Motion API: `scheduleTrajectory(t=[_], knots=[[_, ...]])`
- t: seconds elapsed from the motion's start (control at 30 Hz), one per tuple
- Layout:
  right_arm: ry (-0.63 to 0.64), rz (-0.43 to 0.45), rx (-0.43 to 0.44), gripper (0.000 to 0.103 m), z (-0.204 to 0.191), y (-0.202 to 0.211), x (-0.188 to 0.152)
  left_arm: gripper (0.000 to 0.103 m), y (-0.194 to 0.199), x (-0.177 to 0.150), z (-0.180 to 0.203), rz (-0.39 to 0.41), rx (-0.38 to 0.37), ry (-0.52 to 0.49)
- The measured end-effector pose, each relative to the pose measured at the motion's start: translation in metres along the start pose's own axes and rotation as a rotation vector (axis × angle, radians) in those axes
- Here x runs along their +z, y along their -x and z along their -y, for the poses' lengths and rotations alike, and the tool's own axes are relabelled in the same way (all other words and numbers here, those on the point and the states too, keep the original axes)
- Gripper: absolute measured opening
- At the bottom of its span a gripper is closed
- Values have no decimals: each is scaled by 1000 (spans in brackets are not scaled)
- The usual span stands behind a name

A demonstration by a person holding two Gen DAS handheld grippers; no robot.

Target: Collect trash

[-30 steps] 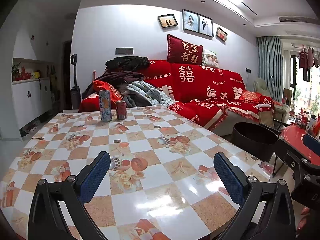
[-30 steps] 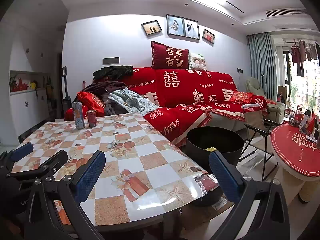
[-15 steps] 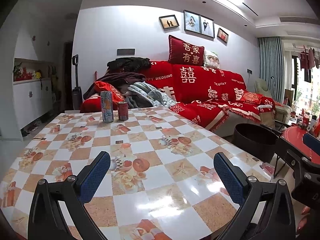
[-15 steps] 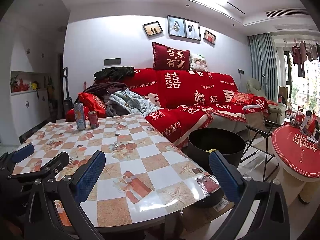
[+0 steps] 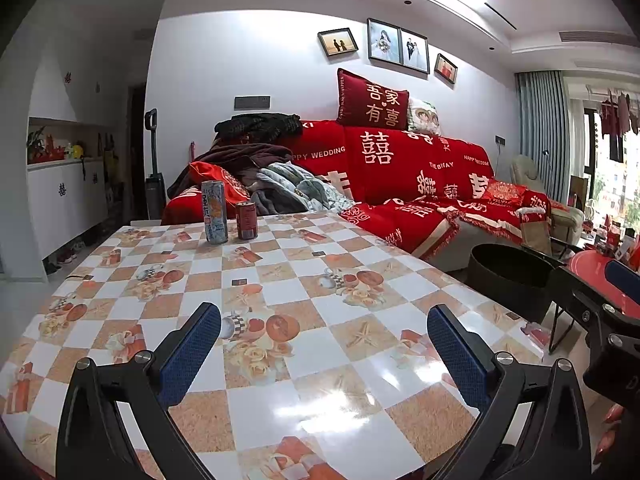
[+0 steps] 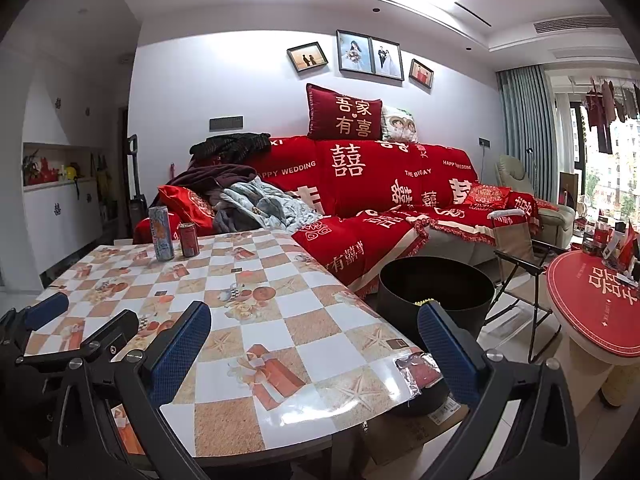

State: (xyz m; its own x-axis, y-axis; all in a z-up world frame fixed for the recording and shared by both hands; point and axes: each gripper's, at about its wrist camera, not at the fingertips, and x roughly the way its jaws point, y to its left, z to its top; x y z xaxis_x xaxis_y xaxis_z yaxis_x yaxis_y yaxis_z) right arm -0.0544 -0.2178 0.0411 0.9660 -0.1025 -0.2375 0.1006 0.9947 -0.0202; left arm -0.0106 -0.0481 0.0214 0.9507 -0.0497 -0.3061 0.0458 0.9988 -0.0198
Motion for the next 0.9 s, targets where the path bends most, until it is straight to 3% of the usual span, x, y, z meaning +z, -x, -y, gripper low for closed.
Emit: scheduleTrajectory(t=[0.9], knots=[[1, 2, -1, 103, -5, -1, 0, 103, 0, 1, 0, -1, 0, 1]])
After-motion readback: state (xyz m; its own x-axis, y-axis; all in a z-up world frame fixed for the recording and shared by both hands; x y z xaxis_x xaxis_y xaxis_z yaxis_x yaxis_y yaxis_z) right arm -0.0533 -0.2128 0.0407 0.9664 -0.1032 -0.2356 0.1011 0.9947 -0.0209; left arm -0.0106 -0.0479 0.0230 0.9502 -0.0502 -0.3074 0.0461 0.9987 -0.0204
